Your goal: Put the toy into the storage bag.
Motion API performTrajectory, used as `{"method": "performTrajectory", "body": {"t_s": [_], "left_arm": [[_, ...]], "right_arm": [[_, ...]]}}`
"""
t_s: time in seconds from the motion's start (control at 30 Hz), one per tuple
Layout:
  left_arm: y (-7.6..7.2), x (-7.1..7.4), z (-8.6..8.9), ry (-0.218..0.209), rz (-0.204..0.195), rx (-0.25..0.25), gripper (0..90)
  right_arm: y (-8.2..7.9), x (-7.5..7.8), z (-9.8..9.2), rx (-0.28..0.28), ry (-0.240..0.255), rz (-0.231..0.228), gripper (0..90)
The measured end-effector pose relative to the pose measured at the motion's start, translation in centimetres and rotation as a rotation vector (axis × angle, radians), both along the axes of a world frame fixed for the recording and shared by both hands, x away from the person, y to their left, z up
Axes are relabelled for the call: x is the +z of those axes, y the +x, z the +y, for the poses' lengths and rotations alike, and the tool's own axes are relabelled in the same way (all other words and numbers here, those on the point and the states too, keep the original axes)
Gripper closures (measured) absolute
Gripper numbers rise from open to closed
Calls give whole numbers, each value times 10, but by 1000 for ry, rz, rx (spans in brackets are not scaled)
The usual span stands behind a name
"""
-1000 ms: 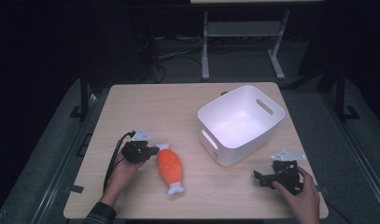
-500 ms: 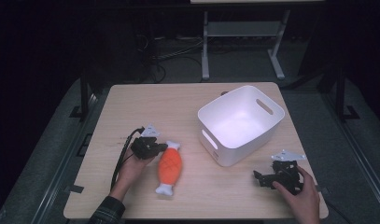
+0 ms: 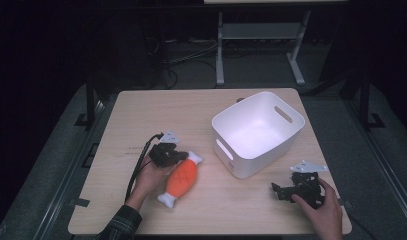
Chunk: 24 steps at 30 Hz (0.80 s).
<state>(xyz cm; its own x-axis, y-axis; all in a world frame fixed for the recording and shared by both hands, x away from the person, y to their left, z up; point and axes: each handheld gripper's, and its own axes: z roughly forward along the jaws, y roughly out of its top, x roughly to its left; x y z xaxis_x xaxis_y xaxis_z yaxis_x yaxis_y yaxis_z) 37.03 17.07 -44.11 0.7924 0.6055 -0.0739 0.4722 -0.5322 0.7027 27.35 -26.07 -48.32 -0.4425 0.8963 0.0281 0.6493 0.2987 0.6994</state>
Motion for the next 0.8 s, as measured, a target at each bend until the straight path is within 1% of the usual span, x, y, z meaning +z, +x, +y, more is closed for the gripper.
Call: {"method": "performTrajectory", "body": {"t_s": [0.1,0.2,0.27,0.33,0.4,0.47,0.6,0.67,0.77,0.8], "left_arm": [[1,-1,-4,5,10,-11,896],[3,1,-10,0,5,-22,896],[3,1,-14,7,3,-38,896],[3,1,-18,0,6,-43,896],[3,1,-22,8,8,-61,896],[3,0,-26,0,14,-66,896],[2,-1,-34,7,16,-89,896],[1,0,-35,17,10,-94,896],[1,2,-33,22,6,-92,896],[1,4,-31,17,10,-85,896]], "right_arm": [[0,0,0,0,0,0,1],[0,0,0,0,0,0,2],[0,0,0,0,0,0,1],[0,0,0,0,0,0,2],[0,0,0,0,0,0,2],[0,0,0,0,0,0,2],[0,0,0,0,0,0,2],[0,0,0,0,0,0,2],[0,0,0,0,0,0,1],[0,0,0,0,0,0,2]]}}
